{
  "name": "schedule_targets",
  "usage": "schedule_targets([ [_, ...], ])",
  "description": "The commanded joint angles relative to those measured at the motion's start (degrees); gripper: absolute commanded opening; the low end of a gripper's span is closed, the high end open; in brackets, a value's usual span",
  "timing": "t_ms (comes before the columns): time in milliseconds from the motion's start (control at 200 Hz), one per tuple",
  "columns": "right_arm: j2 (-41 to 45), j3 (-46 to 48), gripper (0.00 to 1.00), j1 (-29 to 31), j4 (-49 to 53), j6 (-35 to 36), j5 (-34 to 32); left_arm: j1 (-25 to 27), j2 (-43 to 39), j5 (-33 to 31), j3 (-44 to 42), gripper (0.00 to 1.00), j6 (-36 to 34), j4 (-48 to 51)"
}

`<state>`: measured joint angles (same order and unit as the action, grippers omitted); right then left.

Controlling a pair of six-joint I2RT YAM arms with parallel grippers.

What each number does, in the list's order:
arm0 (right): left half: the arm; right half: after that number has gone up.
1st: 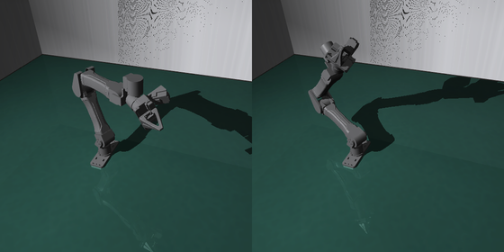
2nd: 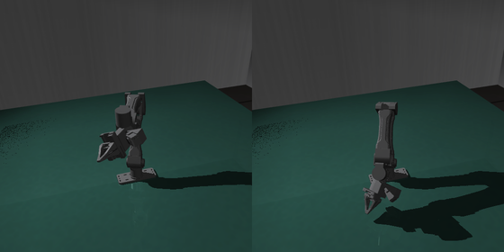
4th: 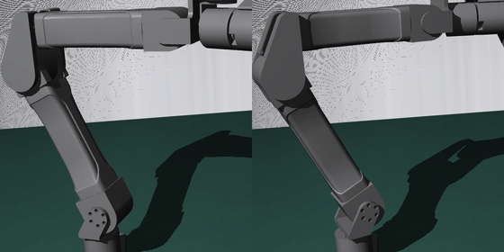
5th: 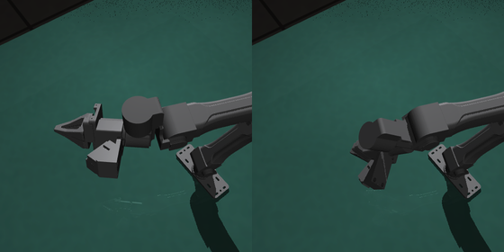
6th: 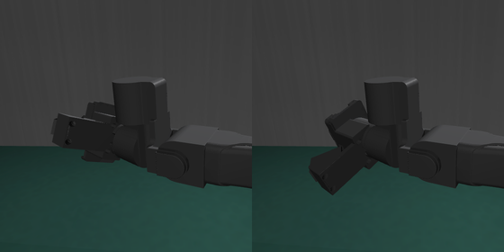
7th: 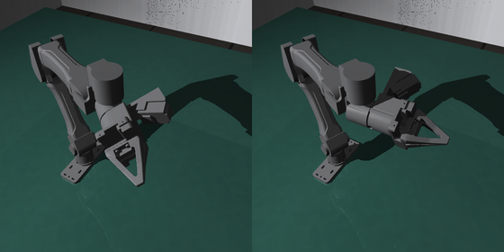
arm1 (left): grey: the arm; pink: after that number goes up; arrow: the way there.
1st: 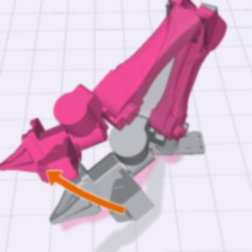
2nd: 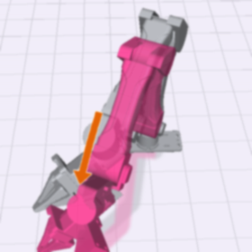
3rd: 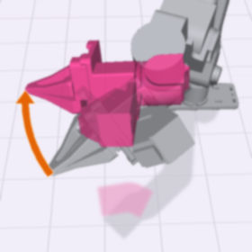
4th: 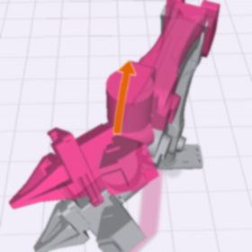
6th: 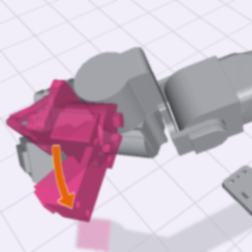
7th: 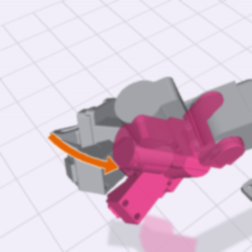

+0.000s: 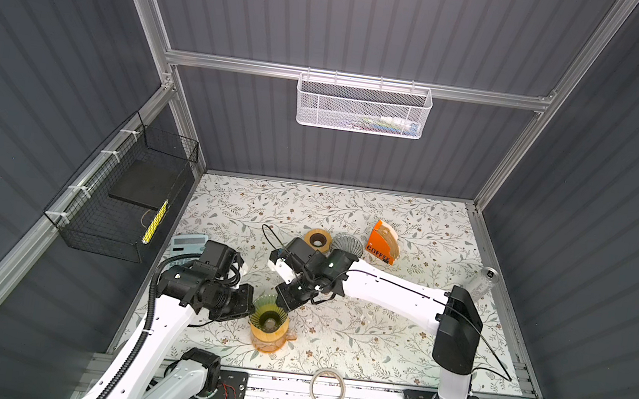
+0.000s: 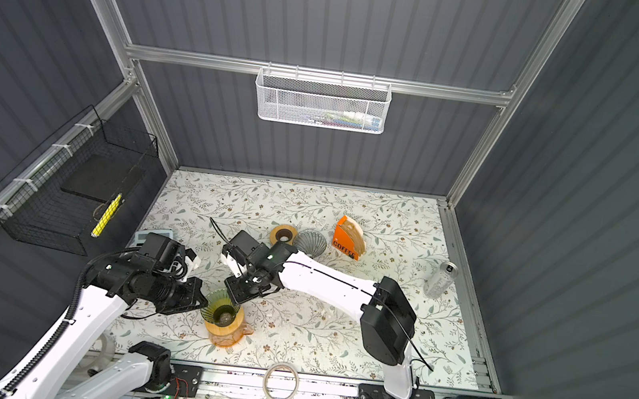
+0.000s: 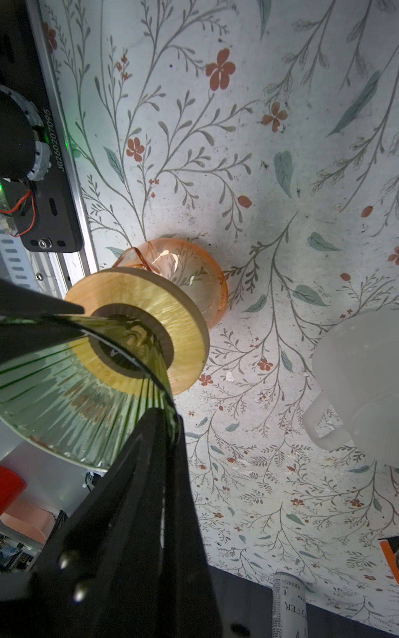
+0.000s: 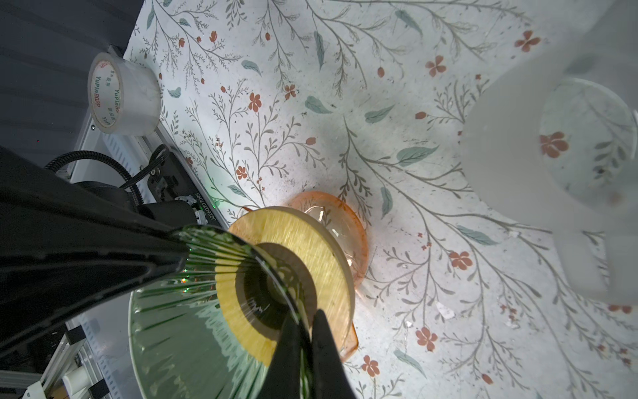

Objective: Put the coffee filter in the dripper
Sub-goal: 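Lower the green dripper into the wooden ring hole with the right gripper, then open the right gripper to release the green dripper on the ring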

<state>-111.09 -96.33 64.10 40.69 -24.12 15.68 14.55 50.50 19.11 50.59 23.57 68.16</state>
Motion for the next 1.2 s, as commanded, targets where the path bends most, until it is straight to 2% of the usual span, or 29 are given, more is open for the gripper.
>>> schedule_targets([
  [0, -2.91, 1.49, 0.0, 1.49, -2.28, 0.9, -5.98, -0.03, 0.35, -2.11, -3.23, 0.0, 1.61, 1.01],
  [475, -3.57, 4.23, 0.0, 2.46, -5.7, 0.59, -7.07, -0.04, 0.2, -1.72, -4.27, 0.0, 2.27, 0.18],
  [991, -1.06, 2.0, 0.0, 2.39, -3.47, 1.22, -6.41, -0.04, -0.4, -3.61, 0.63, 0.0, 2.79, 0.39],
  [1191, -1.07, 0.93, 0.04, 2.45, -2.6, 1.54, -6.47, -0.04, -0.18, -4.33, 1.87, 0.0, 2.44, 1.35],
])
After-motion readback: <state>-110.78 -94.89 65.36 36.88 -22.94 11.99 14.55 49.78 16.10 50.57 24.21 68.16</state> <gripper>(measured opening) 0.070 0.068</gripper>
